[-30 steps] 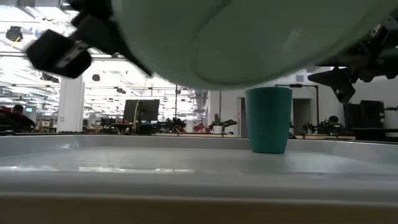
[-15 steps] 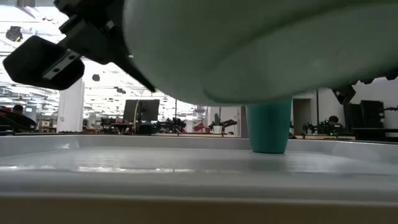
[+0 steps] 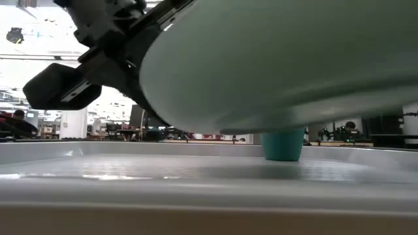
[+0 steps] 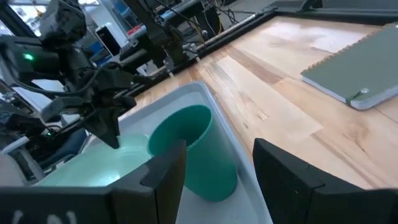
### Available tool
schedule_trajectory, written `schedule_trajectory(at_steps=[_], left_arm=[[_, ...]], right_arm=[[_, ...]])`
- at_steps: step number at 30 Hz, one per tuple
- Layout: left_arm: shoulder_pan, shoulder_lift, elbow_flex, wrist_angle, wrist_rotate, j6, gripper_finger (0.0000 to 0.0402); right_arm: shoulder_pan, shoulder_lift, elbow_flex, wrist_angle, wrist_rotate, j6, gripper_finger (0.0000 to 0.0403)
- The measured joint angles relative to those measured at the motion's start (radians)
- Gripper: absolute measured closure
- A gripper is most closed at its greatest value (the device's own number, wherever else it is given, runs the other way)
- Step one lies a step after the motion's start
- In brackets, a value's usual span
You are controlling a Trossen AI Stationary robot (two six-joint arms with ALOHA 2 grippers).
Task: Pick and place plate/cup/fork/spoon on tray
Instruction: Put the blue plate on the blue tray below the blue cup
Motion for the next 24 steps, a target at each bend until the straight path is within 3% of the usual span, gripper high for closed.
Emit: schedule_trajectory(at_steps=[24], left_arm=[[0.029, 0.032, 0.0, -0.015, 0.012, 0.036, 0.0395]], right_arm=[[0.0, 0.0, 0.0, 0.0, -0.001, 0.001, 0.0189]])
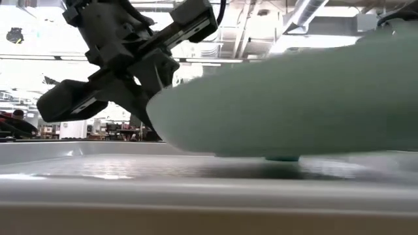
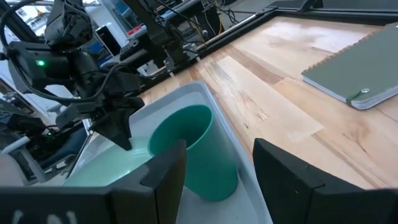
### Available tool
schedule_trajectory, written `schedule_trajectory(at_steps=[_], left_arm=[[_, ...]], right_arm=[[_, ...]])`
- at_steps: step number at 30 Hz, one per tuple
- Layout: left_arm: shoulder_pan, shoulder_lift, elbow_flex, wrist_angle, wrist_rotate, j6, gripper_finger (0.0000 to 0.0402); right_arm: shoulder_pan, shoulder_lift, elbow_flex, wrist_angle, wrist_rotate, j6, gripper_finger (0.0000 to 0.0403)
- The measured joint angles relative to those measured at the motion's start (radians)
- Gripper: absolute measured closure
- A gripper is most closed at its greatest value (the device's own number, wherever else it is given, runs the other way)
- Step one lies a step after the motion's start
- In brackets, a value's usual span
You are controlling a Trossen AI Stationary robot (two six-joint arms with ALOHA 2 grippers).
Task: Pick and place plate/cup/fork/spoon on tray
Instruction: Put the blue plate on the blue tray below the blue cup
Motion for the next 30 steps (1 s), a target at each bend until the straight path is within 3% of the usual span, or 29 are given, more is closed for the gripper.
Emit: schedule_trajectory(at_steps=[12, 25, 30], left_arm=[[0.016, -0.001, 0.0, 0.075, -0.015, 0.038, 0.0345], [0.052, -0.001, 0.0, 0.086, -0.019, 0.141, 0.032], [0.071, -0.002, 0.0, 0.085, 0.025, 0.204, 0.0301]], right_arm=[[0.0, 0.0, 0.0, 0.0, 0.0, 0.0, 0.0189], [0.0, 0.0, 0.0, 0.0, -0.003, 0.001, 0.0189], [0.0, 0.0, 0.0, 0.0, -0.003, 0.006, 0.0189]])
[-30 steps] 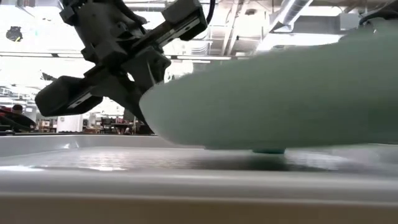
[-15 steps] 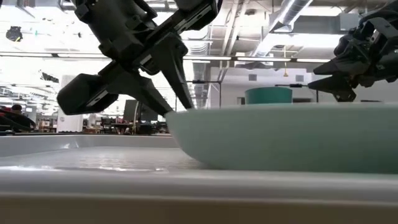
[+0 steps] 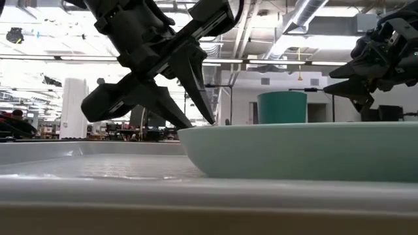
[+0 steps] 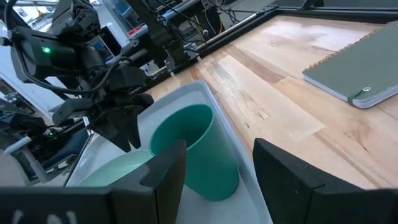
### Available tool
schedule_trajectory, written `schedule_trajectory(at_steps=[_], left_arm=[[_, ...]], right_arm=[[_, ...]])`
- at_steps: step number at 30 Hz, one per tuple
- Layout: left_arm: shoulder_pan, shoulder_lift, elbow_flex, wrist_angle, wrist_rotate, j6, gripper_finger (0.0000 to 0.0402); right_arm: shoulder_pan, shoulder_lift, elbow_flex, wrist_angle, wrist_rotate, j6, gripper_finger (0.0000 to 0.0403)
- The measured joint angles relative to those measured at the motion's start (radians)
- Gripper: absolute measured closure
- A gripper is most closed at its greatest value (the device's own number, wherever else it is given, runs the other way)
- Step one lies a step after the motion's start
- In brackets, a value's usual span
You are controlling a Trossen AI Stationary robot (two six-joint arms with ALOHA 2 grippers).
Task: Pick and place plate/cup/fork/spoon on tray
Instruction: Put the blue plate on the blue tray below the blue cup, then put the orange fork on the blue tray to the left of the blue plate
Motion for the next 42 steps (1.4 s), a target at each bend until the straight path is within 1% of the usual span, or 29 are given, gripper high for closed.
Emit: schedule_trajectory(at_steps=[5, 8, 10, 14, 17, 19, 21, 25, 28, 30, 32, 34, 36, 42], left_arm=[[0.023, -0.002, 0.0, 0.0, 0.098, 0.054, 0.0283], [0.033, -0.023, -0.002, 0.0, 0.135, 0.101, 0.0276], [0.038, -0.046, -0.002, -0.005, 0.135, 0.145, 0.0273], [0.047, -0.115, -0.002, -0.019, 0.13, 0.214, 0.0271], [0.051, -0.181, -0.002, -0.032, 0.118, 0.279, 0.0271], [0.051, -0.229, -0.001, -0.026, 0.083, 0.324, 0.0271], [0.051, -0.279, -0.001, -0.034, 0.04, 0.367, 0.0271], [0.047, -0.364, -0.001, -0.042, -0.023, 0.427, 0.0271], [0.03, -0.419, -0.001, -0.057, -0.077, 0.469, 0.0271], [0.018, -0.444, 0.0, -0.055, -0.109, 0.495, 0.0271], [0.009, -0.463, 0.0, -0.066, -0.141, 0.521, 0.0271], [0.001, -0.475, 0.0, -0.073, -0.171, 0.541, 0.0271], [-0.005, -0.478, 0.0, -0.082, -0.186, 0.565, 0.0271], [-0.03, -0.476, 0.0, -0.089, -0.186, 0.583, 0.0271]], right_arm=[[0.0, 0.0, 0.0, 0.0, 0.0, 0.004, 0.0189], [0.0, 0.0, 0.0, 0.0, 0.0, 0.004, 0.0189], [0.0, 0.0, 0.0, 0.0, 0.0, 0.016, 0.0189], [0.0, 0.0, 0.0, 0.0, -0.002, 0.101, 0.0189], [0.0, 0.0, 0.014, -0.017, -0.049, 0.145, 0.0189], [0.0, 0.003, 0.058, -0.054, -0.095, 0.16, 0.019], [0.002, 0.013, 0.133, -0.117, -0.123, 0.17, 0.0194], [0.029, 0.065, 0.28, -0.429, -0.16, 0.192, 0.0208], [0.068, 0.129, 0.36, -0.617, -0.189, 0.292, 0.0219], [0.102, 0.167, 0.382, -0.72, -0.234, 0.411, 0.0225], [0.137, 0.207, 0.39, -0.768, -0.281, 0.517, 0.023], [0.175, 0.239, 0.392, -0.776, -0.311, 0.604, 0.0232], [0.215, 0.273, 0.392, -0.784, -0.308, 0.686, 0.0233], [0.33, 0.391, 0.393, -0.793, -0.215, 0.879, 0.0235]])
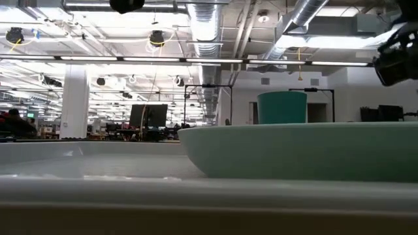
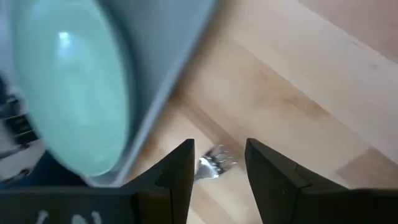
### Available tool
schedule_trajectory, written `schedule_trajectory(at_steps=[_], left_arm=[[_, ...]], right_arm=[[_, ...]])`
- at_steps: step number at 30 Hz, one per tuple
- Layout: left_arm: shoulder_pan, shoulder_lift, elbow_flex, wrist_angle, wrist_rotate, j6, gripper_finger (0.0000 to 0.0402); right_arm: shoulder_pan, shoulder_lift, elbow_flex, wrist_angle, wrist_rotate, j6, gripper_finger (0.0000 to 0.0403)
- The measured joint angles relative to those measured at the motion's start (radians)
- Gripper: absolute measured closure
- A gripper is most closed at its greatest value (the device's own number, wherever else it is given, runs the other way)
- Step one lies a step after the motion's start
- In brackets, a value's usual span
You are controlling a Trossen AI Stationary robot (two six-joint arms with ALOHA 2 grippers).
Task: Pick and place plate/cup/fork/spoon on tray
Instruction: Put the orange fork on the blue tray to the left of the blue plate
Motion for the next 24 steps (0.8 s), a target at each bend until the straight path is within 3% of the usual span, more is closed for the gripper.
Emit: schedule_trajectory(at_steps=[3, 8, 14, 24], left_arm=[[-0.013, 0.001, 0.0, -0.022, 0.0, 0.001, 0.0271], [-0.03, 0.001, 0.0, -0.067, -0.005, 0.022, 0.0271], [-0.049, 0.001, 0.0, -0.097, -0.07, 0.022, 0.0271], [-0.059, 0.001, 0.0, -0.102, -0.1, 0.022, 0.0271]], right_arm=[[0.062, 0.059, 0.001, -0.002, 0.031, 0.082, 0.0235], [0.155, 0.15, 0.001, 0.055, 0.045, 0.083, 0.0235], [0.236, 0.252, 0.002, 0.098, 0.064, -0.03, 0.0235], [0.271, 0.369, 0.002, 0.188, 0.117, -0.212, 0.0235]])
